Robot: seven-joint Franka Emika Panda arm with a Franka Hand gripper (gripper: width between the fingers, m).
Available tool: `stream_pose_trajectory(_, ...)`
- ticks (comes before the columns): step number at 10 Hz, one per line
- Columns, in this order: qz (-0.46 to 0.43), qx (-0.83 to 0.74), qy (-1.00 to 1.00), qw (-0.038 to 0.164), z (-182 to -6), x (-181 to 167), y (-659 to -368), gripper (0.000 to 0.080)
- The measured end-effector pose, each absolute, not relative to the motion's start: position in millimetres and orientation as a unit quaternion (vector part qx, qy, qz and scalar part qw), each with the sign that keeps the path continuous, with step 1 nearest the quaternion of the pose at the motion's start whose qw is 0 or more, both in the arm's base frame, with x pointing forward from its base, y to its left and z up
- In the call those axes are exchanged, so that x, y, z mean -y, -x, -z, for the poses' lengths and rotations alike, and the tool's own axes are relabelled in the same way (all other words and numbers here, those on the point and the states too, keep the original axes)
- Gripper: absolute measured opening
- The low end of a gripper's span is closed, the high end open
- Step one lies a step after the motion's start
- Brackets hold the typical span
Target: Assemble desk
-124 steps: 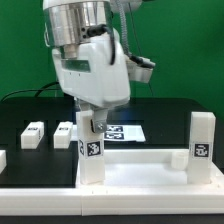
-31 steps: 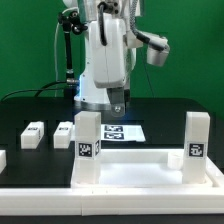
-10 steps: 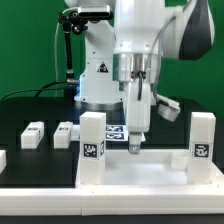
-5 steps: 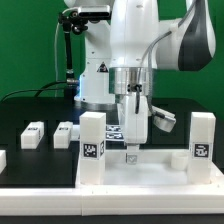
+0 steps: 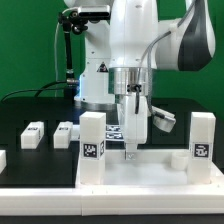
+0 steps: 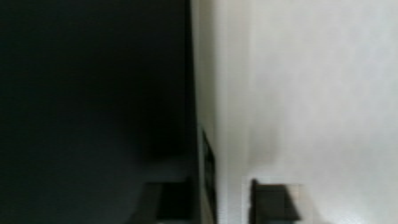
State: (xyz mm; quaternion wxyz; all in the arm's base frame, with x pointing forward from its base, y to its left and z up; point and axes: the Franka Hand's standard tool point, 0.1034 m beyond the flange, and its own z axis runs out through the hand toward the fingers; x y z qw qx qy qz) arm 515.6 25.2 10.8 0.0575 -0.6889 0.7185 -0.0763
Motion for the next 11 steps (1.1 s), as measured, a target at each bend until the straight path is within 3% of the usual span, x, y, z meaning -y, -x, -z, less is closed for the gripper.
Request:
stream_pose_trajectory(2, 0.075, -0.719, 0.689, 0.057, -10.4, -25.3, -514.5, 0.0061)
stream_pose_trajectory(11, 0.075, -0.718, 0.689, 0.057, -10.4, -25.3, -514.5, 0.006)
